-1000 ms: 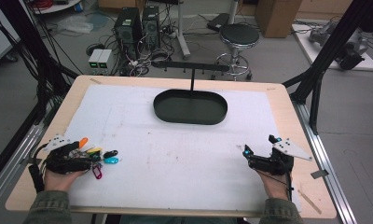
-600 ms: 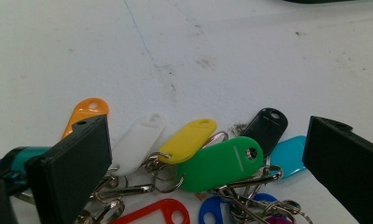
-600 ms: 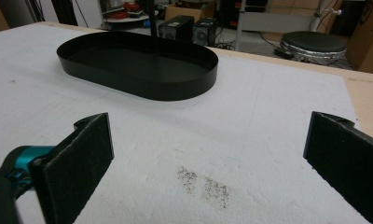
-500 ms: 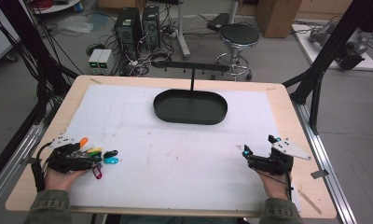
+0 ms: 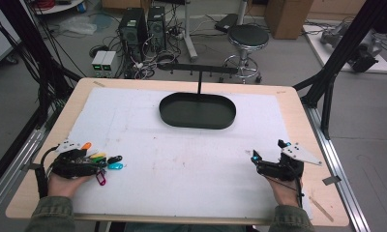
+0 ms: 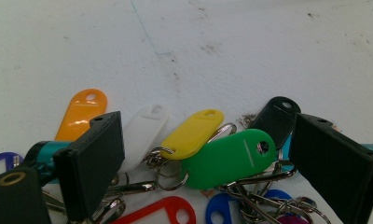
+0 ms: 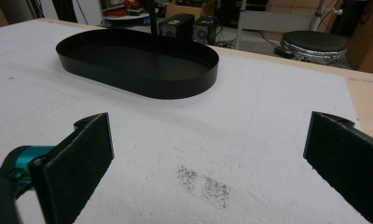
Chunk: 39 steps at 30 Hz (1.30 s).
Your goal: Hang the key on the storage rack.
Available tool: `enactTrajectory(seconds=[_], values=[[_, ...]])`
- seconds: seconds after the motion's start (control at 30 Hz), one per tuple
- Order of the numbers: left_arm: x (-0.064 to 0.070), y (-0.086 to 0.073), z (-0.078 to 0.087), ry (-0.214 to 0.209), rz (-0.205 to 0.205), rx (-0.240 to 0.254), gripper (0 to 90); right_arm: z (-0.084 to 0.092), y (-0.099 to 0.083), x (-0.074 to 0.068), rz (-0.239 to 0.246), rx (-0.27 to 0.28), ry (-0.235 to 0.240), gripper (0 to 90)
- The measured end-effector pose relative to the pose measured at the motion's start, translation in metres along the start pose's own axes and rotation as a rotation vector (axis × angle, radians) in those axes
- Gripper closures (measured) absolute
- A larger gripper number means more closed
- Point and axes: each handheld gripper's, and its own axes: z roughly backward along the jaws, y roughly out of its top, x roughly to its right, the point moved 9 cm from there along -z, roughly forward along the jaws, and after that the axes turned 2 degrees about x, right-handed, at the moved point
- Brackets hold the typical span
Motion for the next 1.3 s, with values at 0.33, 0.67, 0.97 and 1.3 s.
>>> enactTrajectory(seconds=[0.33, 0.67, 0.97, 1.3], values=[[0.002, -0.001, -0.002, 0.011, -0.053, -0.016, 28.0, -0.001, 0.0, -0.001, -0.003, -0.004, 0.001, 0.4], [0.016, -0.003, -0.01, -0.038, -0.151, -0.077, 67.4, -0.001, -0.001, -0.001, 0.003, -0.01, 0.001, 0.4], [0.015, 0.001, -0.007, -0.054, -0.121, -0.059, 81.9, -0.001, -0.001, -0.001, 0.007, -0.01, -0.003, 0.4], [0.012, 0.006, -0.002, -0.051, -0.094, -0.029, 82.1, -0.001, -0.001, -0.001, 0.007, -0.008, -0.002, 0.4]])
